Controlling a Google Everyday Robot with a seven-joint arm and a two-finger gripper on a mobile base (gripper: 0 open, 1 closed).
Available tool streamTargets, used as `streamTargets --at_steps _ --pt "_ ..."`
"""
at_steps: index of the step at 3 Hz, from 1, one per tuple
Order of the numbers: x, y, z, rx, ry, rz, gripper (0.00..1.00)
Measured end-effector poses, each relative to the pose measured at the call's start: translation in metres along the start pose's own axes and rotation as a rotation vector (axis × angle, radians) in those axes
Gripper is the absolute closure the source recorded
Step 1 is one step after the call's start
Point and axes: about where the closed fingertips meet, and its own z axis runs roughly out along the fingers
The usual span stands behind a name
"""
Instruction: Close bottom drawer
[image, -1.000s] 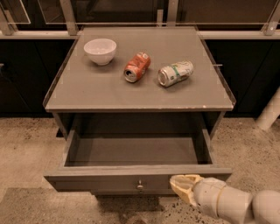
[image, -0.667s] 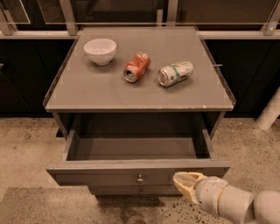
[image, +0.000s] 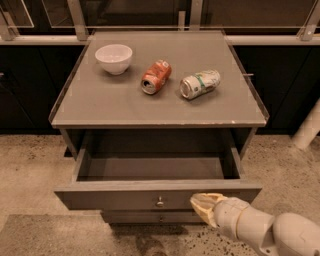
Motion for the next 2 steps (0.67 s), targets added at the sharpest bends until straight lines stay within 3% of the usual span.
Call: streamTargets --at_steps 1,2 --pt "0.0 0.001 0.0 0.0 0.0 0.0 1.0" --pt "-0.001 -0.018 0.016 0.053 -0.017 0.001 1.0"
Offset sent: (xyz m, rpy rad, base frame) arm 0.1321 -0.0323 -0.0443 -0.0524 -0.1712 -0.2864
